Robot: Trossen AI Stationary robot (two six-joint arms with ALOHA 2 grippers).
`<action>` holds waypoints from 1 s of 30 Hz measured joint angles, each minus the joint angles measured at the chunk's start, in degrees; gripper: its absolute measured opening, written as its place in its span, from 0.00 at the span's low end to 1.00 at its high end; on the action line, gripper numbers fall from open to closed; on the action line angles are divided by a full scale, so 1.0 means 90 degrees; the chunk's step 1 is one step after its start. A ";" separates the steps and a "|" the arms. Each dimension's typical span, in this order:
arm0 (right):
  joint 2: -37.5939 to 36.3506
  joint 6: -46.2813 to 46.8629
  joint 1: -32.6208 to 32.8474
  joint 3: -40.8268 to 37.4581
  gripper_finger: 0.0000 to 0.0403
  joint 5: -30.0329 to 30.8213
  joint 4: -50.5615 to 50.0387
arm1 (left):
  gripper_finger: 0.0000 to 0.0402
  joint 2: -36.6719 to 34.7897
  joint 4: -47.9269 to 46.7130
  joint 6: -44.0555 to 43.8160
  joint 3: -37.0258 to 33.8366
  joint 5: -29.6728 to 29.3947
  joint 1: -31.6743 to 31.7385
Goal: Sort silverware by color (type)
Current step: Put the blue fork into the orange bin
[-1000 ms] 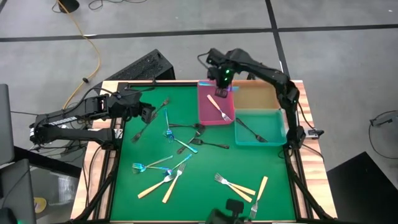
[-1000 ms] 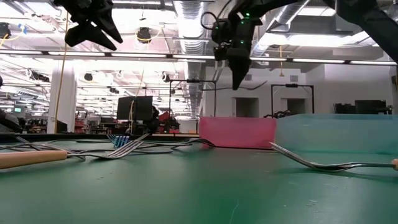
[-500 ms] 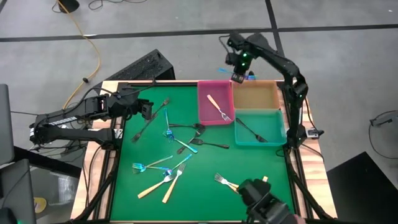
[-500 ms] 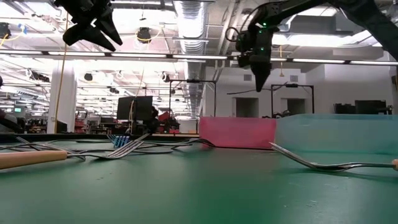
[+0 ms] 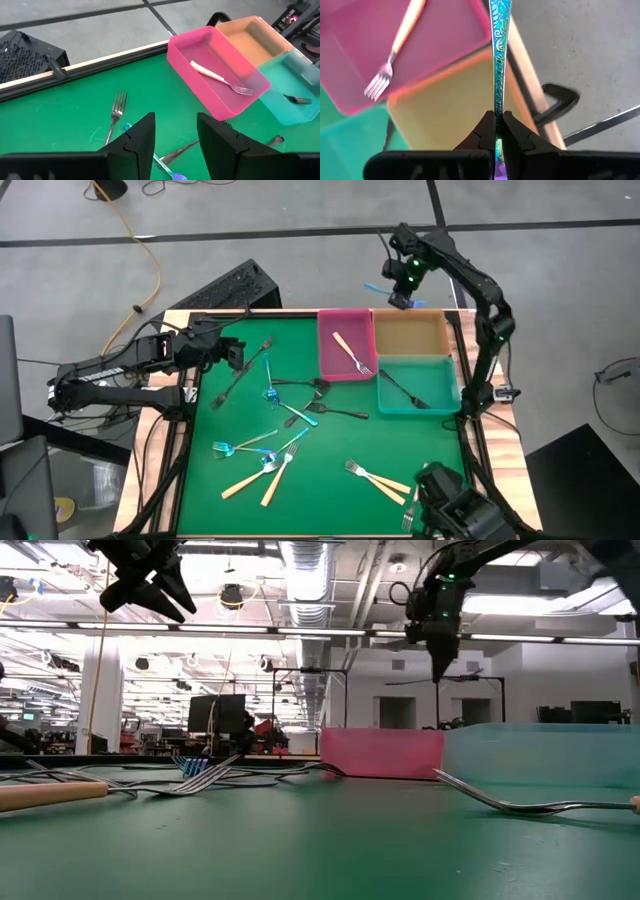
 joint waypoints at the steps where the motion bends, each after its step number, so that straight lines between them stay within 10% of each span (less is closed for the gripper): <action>1: -0.0203 -0.0034 -0.0018 -0.0380 0.08 0.0011 0.0190 | 0.32 0.0000 0.0000 0.0000 0.0000 0.0000 0.0002; 14: -0.2346 -0.0019 -0.0042 -0.4612 0.08 0.0261 0.3181 | 0.32 0.0001 -0.0002 0.0000 0.0000 -0.0333 0.0002; 30: -0.1276 0.0429 -0.0044 -0.5265 0.08 0.0772 0.3825 | 0.32 0.0001 -0.0002 -0.0158 -0.0002 -0.0330 0.0001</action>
